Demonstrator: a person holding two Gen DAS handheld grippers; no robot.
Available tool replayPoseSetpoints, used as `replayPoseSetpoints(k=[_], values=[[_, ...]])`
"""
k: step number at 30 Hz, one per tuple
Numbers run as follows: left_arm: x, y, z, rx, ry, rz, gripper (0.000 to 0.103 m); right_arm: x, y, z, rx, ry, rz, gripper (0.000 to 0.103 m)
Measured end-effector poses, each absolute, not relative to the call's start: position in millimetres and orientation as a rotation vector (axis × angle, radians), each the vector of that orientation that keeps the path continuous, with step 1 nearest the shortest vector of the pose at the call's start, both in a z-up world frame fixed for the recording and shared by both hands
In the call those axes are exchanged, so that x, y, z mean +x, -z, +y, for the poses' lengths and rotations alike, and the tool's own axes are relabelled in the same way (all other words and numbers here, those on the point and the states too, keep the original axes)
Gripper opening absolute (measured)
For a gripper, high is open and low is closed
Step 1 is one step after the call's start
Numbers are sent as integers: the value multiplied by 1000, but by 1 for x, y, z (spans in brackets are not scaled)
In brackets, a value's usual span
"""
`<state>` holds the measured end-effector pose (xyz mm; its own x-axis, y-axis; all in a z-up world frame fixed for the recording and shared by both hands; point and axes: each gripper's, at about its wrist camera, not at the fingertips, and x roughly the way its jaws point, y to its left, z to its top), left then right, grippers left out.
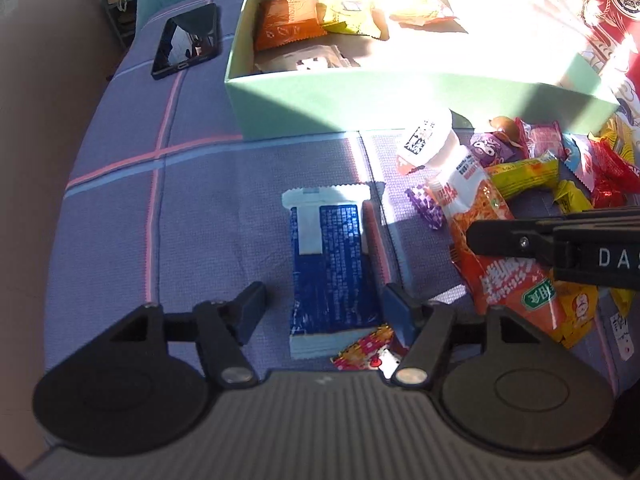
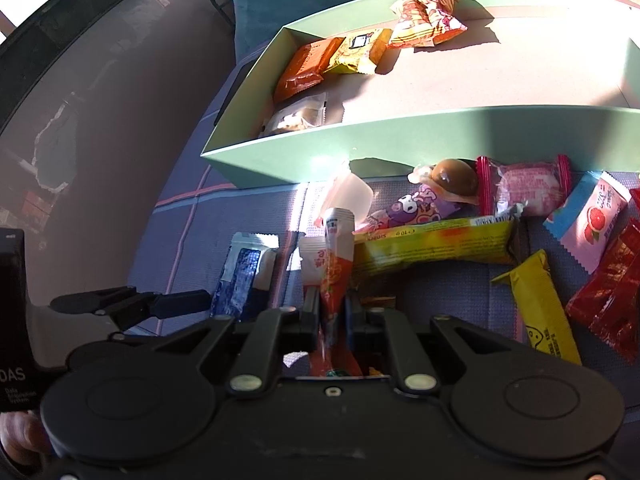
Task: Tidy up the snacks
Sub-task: 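Grasp the blue-white wrapped bar with the left gripper while the right grasps the red-white stick snack, then carry both snacks into the green box and open both grippers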
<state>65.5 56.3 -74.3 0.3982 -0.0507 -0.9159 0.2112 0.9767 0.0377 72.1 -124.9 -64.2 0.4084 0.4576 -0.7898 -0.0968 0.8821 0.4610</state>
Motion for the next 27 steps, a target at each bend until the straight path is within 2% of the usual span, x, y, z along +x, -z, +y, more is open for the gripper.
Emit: replayPoseSetpoints(k=[1,2,4,17,27], values=[[64,72,54,150,180,1134,44,72,64,-125,375,-363,1101,12],[63,69,51,153,183,1119,38,71,63,-125,379,-368,1101,12],[64,66,48,164,172,1103,36,70,60,-126,383,-377,1092,12],[66,12,74,66,155,995,36,85,22,-134,460,-411,1009,12],[153,-15,39,44,221,931,36,169,-10,-164,470,-240,870,12]])
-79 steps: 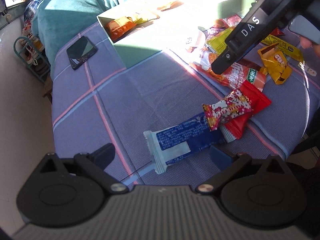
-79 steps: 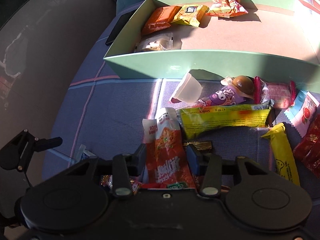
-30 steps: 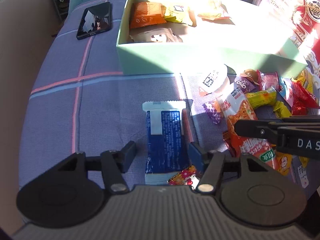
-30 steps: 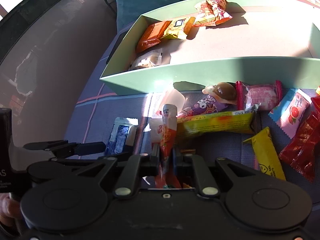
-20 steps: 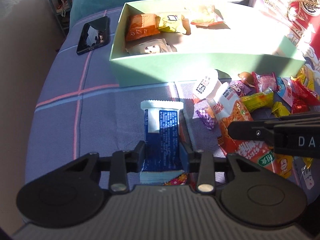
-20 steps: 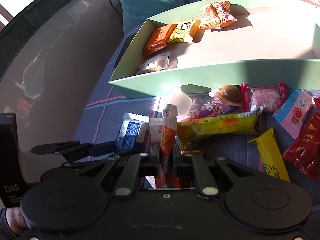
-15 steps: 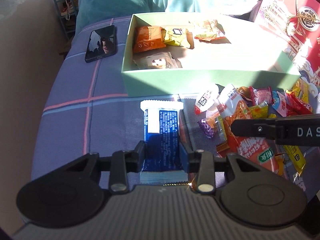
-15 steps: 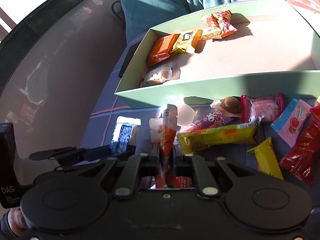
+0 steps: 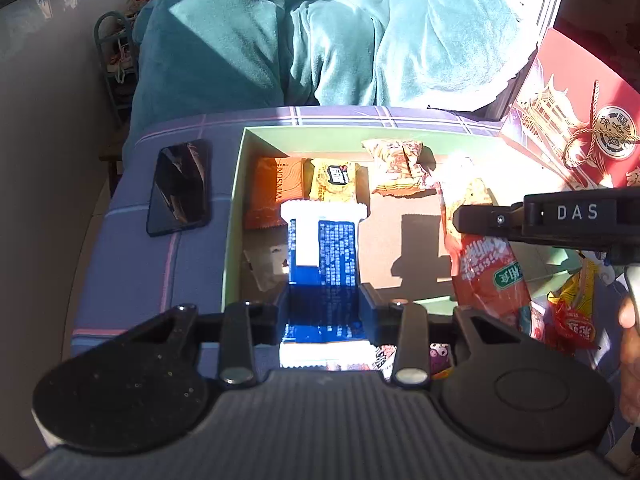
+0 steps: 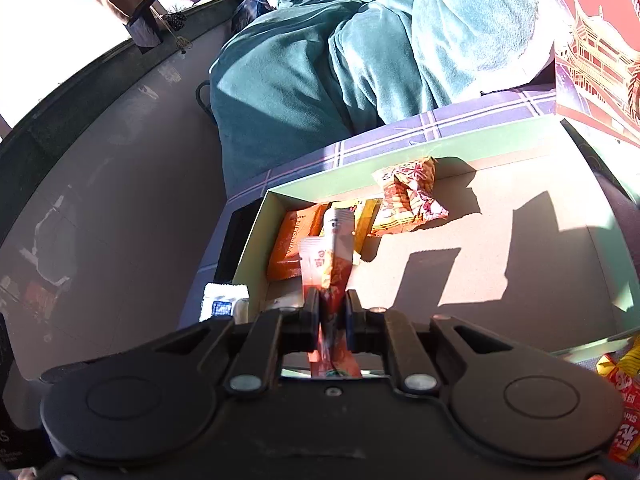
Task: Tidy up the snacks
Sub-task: 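Carry both snacks into the green box and open both grippers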
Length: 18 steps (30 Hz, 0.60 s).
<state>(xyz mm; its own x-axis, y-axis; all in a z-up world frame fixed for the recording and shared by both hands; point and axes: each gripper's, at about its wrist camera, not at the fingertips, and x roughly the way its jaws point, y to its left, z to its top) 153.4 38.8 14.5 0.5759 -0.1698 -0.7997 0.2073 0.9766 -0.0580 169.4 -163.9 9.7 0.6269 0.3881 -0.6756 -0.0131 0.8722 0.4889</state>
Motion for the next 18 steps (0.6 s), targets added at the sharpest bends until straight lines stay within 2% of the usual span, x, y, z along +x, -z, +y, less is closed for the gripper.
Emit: replayPoseSetpoints(k=[14,16,17,18], values=[[229,40,7,147,234,1028,36,243,50,-163,544,-187,982,12],[232,43,9,158,222,1030,37,246,52,-160,561,-205,999,25],[232,43,10,167,209,1025,49,246,51,-160,580,-213,1002,31],[230,41,11,173,199,1016,60,246,51,-160,590,-215,1004,49]])
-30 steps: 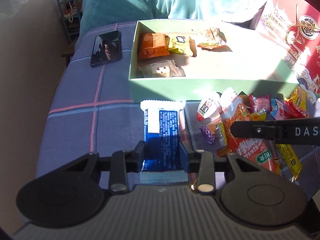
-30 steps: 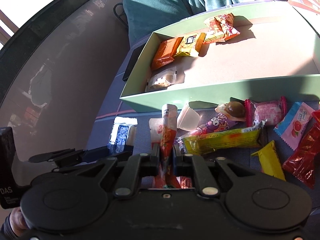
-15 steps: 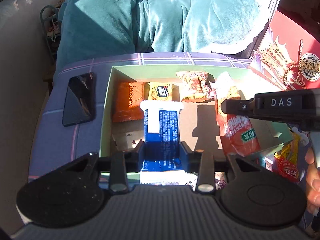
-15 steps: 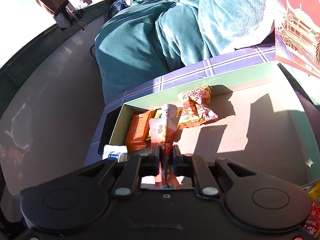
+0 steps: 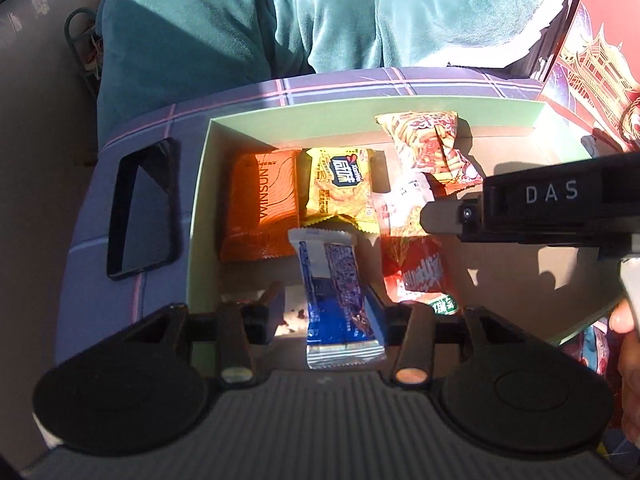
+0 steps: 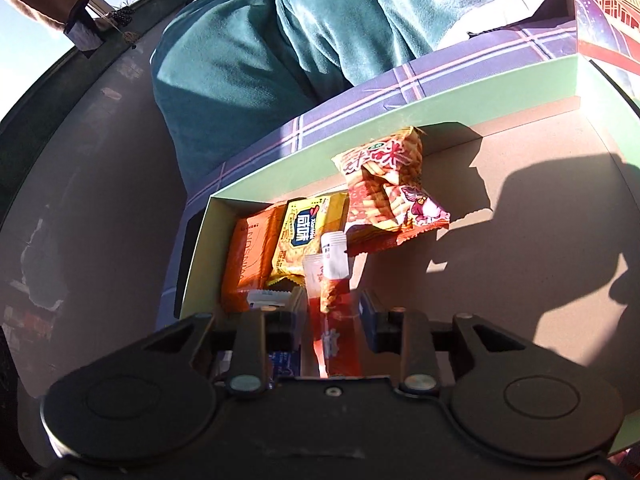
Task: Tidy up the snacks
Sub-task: 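Carry both snacks into the green box and open both grippers, then grasp the pink Hello Kitty candy with the left gripper while the right grasps the yellow-orange pack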
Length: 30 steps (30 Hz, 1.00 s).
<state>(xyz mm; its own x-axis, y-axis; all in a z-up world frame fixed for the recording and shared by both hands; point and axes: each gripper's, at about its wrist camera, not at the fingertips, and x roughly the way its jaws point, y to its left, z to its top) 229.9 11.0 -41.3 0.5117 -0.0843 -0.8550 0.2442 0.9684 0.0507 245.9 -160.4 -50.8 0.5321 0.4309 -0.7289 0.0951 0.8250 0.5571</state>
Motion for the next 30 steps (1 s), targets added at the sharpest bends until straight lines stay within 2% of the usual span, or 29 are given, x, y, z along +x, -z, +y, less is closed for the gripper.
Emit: replayPoseSetpoints(k=[1,2,4,9,21,30], values=[[227,38,13,176,189,997,80,246,49,-161,591,-208,996,68],[224,36,14,183,176,975,93,244,46,-161,582,-199,984,75],[218,29,16,196,157,944,98,239,39,-163,572,-191,964,89],[207,16,23,168,143,930,103,226,24,-168,567,-181,945,102],[154,0,23,178,154,924,103,175,-3,-178,543,-181,920,103],[101,8,25,194,169,950,103,119,2,-194,548,-178,945,103]])
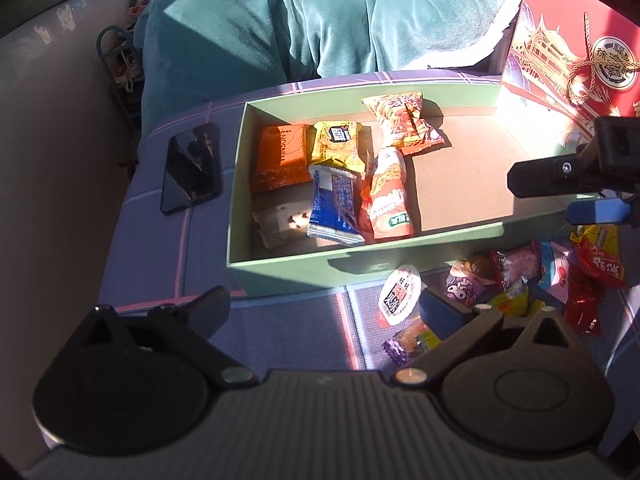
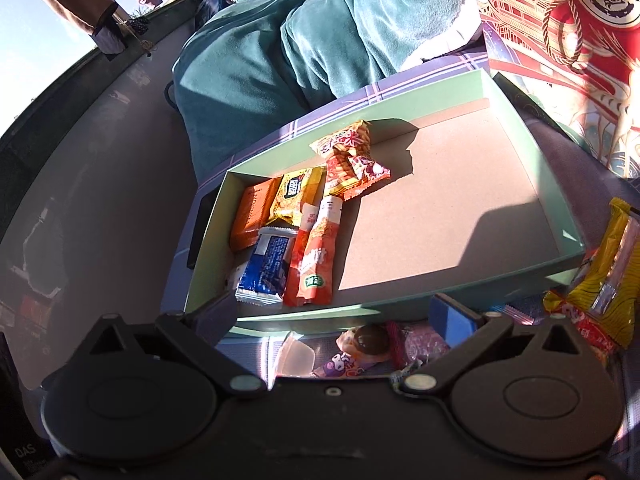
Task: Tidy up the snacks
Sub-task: 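Grasp the pink Hello Kitty candy with the left gripper while the right grasps the yellow-orange pack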
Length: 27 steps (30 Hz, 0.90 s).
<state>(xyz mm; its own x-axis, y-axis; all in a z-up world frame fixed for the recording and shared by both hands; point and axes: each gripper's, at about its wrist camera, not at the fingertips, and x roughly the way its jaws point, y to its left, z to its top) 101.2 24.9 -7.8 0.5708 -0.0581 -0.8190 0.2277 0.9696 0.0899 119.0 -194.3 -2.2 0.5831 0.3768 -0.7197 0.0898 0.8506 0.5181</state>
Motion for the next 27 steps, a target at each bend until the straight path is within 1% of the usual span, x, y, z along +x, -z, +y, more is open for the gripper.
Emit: replayPoseSetpoints(k=[12,19,21,27], values=[[46,45,36,212,216,1068,103,73,30,-189,537,-217,1045,103],[27,61,59,165,194,1137,103,72,40,-175,526,-233,1076,102],[24,63,65,144,196,1148,103,72,41,-173,517,-229,1086,100],[19,67,74,121,205,1160,102,75,48,-166,511,-226,1109,98]])
